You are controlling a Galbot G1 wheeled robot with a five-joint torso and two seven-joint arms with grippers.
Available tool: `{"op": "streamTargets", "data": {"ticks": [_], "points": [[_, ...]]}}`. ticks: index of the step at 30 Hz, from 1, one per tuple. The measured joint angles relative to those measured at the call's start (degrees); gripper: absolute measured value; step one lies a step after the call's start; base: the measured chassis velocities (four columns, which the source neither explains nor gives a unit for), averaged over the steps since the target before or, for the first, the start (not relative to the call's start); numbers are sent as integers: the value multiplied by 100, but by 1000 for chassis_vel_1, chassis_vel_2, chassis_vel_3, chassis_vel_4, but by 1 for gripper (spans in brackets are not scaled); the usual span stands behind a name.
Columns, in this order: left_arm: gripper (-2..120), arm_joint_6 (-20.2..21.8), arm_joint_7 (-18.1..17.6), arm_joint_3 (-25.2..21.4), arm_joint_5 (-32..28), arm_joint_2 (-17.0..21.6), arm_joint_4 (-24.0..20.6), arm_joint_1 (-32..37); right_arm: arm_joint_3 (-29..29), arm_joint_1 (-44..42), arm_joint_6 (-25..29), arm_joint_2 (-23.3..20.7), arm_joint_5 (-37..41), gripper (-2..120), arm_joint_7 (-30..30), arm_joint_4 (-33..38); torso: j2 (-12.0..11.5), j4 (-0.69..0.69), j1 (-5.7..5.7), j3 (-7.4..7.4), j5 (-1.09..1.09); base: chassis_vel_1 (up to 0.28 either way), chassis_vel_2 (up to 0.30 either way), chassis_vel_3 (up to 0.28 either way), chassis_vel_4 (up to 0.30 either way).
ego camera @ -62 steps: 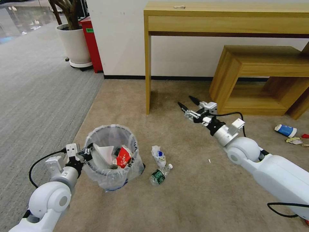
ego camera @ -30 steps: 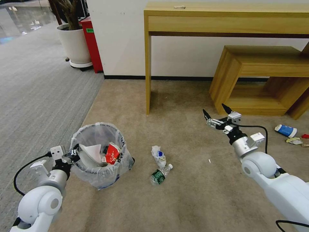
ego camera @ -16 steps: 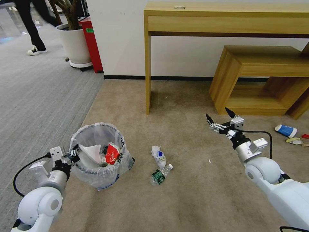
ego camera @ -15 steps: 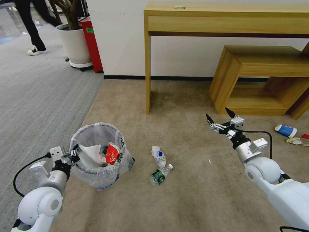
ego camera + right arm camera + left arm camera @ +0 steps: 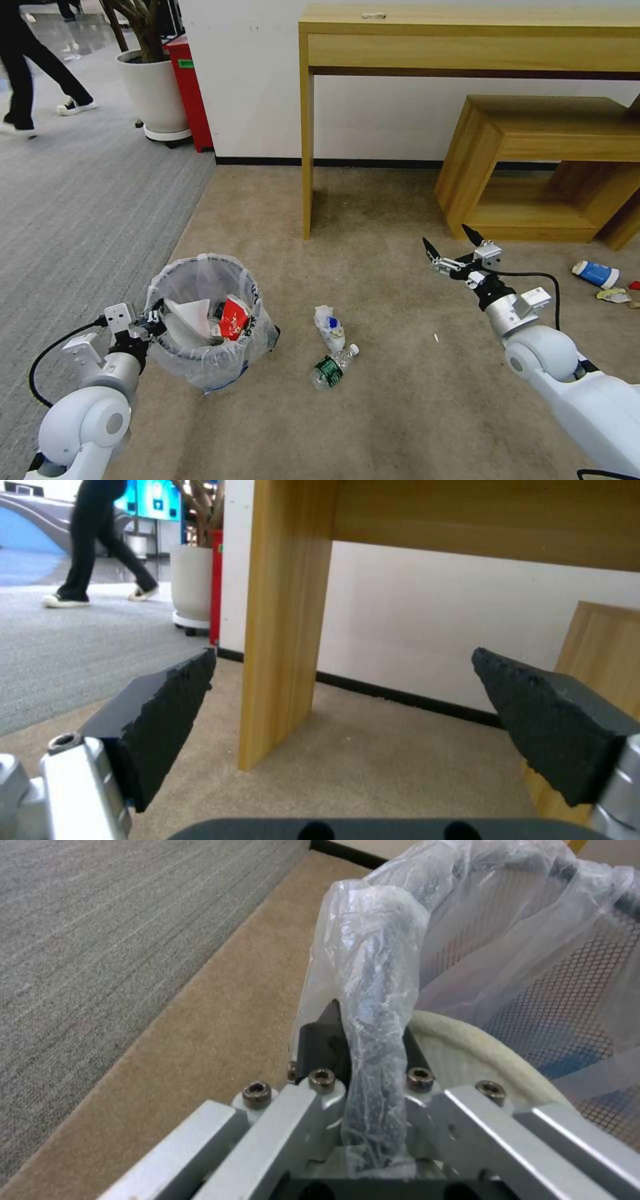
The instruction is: Pick up the trash bin and place the garbage on the floor into it.
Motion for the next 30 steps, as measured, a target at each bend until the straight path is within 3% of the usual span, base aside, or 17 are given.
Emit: {"op": "streamTargets", "data": {"ticks": [30], "points": [[2, -5, 1, 49, 13, -9, -17, -20, -108, 81, 57, 37, -39, 87, -58, -90, 0, 0, 0, 0, 0, -28, 29, 33, -29]]}}
